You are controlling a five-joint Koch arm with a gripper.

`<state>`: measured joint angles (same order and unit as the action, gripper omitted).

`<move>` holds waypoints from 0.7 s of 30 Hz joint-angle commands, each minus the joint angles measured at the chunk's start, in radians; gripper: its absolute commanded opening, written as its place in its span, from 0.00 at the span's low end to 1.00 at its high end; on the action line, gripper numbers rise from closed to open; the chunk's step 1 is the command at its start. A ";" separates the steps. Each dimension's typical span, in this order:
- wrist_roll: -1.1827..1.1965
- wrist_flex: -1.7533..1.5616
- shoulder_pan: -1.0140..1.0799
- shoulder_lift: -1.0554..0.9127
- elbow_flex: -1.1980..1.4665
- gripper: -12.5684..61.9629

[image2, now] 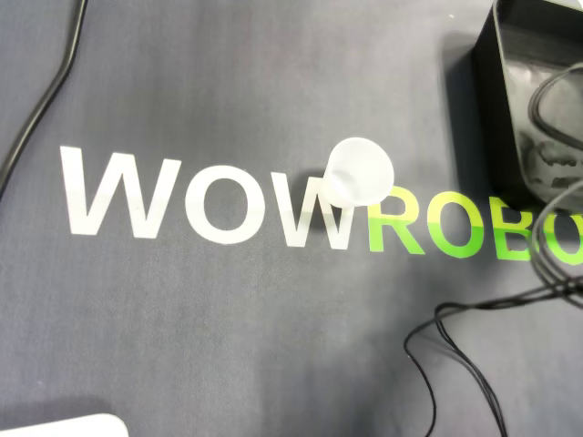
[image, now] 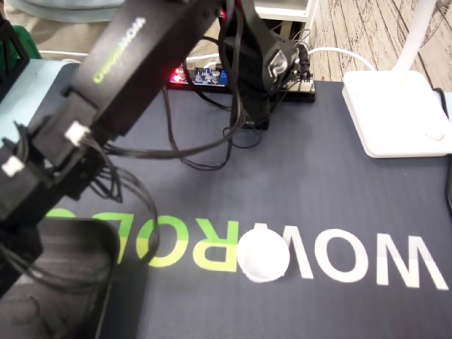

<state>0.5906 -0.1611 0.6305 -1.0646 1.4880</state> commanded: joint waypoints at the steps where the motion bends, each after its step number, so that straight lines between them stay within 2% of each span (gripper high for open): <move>1: 0.092 -0.135 -0.009 -0.008 -0.097 0.15; 9: 0.353 -0.249 -0.031 0.097 -0.104 0.15; 21: 0.344 -0.244 -0.031 0.106 -0.147 0.15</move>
<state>0.9265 -0.3375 0.6059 -0.9050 1.4281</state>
